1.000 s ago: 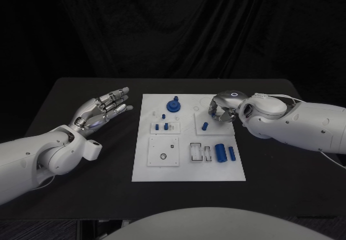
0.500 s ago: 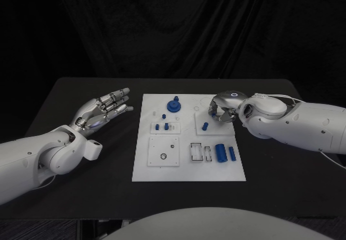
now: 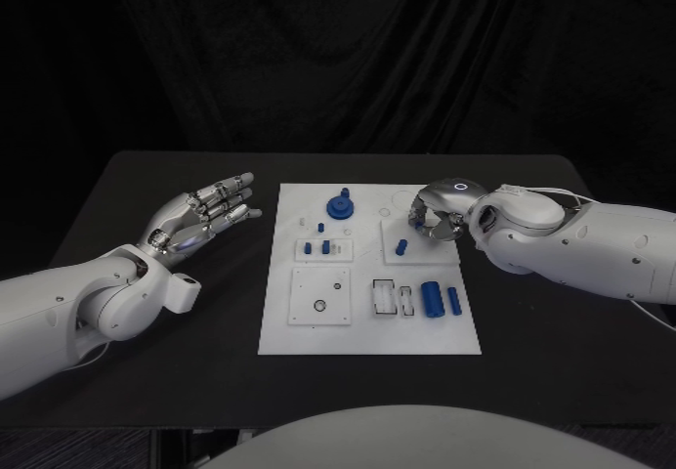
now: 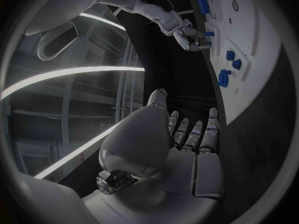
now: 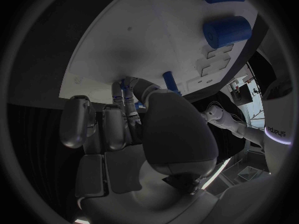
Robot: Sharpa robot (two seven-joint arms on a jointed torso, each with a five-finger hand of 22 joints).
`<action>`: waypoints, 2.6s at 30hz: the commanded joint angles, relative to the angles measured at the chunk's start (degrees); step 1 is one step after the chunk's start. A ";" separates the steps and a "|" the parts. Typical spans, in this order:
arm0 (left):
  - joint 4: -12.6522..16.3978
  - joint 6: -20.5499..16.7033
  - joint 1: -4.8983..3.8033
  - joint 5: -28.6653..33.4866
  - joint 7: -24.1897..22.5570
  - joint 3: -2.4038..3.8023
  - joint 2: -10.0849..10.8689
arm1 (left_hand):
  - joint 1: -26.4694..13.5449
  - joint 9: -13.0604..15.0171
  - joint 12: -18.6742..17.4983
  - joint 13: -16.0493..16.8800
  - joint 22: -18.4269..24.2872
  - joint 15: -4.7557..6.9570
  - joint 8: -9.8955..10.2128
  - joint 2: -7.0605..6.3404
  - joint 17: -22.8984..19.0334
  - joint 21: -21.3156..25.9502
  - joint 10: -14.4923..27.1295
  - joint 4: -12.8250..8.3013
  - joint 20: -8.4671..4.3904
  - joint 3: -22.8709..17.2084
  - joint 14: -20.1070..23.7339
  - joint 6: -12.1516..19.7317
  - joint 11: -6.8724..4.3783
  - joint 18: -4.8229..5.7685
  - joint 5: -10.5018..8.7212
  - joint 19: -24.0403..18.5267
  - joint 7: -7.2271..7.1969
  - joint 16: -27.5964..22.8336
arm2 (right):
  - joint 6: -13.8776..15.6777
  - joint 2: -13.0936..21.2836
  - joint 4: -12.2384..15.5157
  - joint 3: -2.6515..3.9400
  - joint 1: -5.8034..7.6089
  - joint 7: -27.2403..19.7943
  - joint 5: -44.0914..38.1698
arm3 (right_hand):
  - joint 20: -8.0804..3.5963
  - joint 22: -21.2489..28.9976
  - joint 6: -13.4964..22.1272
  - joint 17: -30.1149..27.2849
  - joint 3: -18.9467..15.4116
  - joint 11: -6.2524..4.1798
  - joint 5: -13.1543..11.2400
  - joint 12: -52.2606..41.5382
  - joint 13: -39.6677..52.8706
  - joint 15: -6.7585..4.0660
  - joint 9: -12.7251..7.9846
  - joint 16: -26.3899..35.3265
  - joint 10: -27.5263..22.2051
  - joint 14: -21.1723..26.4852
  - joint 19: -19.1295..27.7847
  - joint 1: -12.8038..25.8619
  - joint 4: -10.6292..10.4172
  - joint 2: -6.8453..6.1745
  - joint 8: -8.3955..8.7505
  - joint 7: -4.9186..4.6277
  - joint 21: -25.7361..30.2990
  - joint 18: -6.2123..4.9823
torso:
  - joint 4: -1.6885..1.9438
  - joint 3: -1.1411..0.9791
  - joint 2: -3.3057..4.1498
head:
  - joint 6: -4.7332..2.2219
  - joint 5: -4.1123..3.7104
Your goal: Assemble the parts on the task board
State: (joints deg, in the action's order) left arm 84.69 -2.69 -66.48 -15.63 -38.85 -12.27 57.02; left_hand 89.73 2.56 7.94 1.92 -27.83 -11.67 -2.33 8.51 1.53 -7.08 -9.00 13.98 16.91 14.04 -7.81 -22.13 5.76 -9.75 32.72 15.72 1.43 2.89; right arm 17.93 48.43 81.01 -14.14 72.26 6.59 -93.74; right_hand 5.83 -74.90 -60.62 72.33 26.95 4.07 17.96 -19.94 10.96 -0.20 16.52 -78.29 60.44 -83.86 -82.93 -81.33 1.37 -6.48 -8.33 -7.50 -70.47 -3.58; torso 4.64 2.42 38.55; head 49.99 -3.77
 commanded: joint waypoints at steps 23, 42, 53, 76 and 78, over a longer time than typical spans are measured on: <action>-0.27 0.25 0.12 0.38 -3.53 0.05 -0.93 | 0.81 0.07 0.22 0.10 0.57 -0.17 -0.32 -0.03 0.03 -0.17 -0.30 -0.59 -0.07 -0.20 -0.30 -0.25 0.36 0.85 0.32 0.14 0.47 0.37 | 0.31 3.55 10.17 0.05 6.07 1.91 -0.08 | -0.57 -9.20 -0.79 -0.93 -0.47 -0.22 -2.96 0.74 -0.45 -0.50 0.97 0.93 1.35 -1.35 0.15 0.02 -0.36 0.37 -0.31 0.06 0.65 -0.80 | 0.01 0.10 -0.06 | 0.01 0.18; -0.22 0.48 0.14 0.38 -3.16 0.05 -1.41 | 1.28 0.06 0.20 0.09 1.46 -0.09 -0.29 0.74 -0.01 0.20 -0.25 -0.81 -0.16 -0.80 0.02 -0.28 0.47 1.28 0.34 -0.49 0.95 0.32 | -1.80 -2.28 19.38 -0.02 1.63 0.90 -4.50 | -0.70 -9.47 -0.47 -0.13 -0.39 -0.35 -2.65 0.94 -0.47 -0.65 1.13 0.34 1.86 -1.67 -0.21 -0.87 0.33 0.00 -0.01 0.13 -0.20 -0.62 | 0.11 -0.02 0.06 | 0.01 1.44; -0.10 0.24 0.15 0.39 -2.90 0.05 -1.75 | 1.43 0.07 0.26 0.11 1.91 -0.06 -0.31 1.15 -0.04 0.34 -0.28 -0.80 -0.17 -1.10 0.20 -0.38 0.47 1.43 0.18 -0.75 1.15 0.29 | 0.19 -6.16 16.23 -0.02 -0.98 -1.05 -7.32 | -0.69 -9.52 -0.34 -0.36 -0.45 -0.26 -2.84 1.09 -0.51 -0.60 1.15 0.50 1.77 -1.61 -0.27 -0.85 0.31 -0.09 0.11 0.03 -0.35 -0.58 | 0.19 0.12 0.06 | 0.01 2.38; -0.55 0.66 0.35 0.39 -2.78 0.05 -2.25 | 1.36 0.05 0.23 0.09 2.92 0.31 -0.29 1.43 -0.10 0.76 -0.19 -0.56 -0.28 -1.29 0.66 -0.35 0.48 1.57 -0.08 -1.58 1.20 0.16 | 0.63 -8.05 13.70 -0.02 -3.49 -1.46 -7.80 | -0.68 -9.57 -0.30 -0.19 -0.43 -0.27 -2.96 1.14 -0.51 -0.57 1.17 0.37 1.86 -1.66 -0.31 -0.98 0.36 -0.05 0.18 0.03 -0.49 -0.54 | 0.04 0.02 -0.07 | 0.01 2.96; -0.59 0.71 0.39 0.39 -2.76 0.05 -2.29 | 1.36 0.05 0.23 0.09 2.92 0.31 -0.29 1.43 -0.10 0.76 -0.19 -0.56 -0.28 -1.29 0.66 -0.35 0.48 1.57 -0.08 -1.58 1.20 0.16 | 0.61 -8.07 13.66 -0.02 -3.57 -1.41 -7.80 | -0.68 -9.57 -0.30 -0.19 -0.43 -0.27 -2.96 1.14 -0.51 -0.57 1.17 0.37 1.86 -1.66 -0.31 -0.98 0.36 -0.05 0.18 0.03 -0.49 -0.54 | 0.02 0.02 -0.08 | 0.01 3.00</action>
State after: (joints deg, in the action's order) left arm 84.03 -2.61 -66.20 -15.59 -38.88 -12.27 54.86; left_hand 91.06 2.54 7.93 1.93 -24.92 -11.46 -2.32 9.39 1.50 -6.55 -9.22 13.44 16.70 13.15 -7.59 -22.42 5.95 -8.81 32.71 14.65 2.17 3.10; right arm 17.61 40.37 94.69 -14.18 68.87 5.34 -100.95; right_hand 5.42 -74.90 -61.08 72.06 26.62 3.73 15.20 -18.90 10.36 -0.40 17.62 -77.67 62.05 -84.06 -82.93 -81.64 1.35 -6.57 -8.31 -7.43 -70.79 -3.58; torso 4.64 2.41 38.51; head 49.99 -0.77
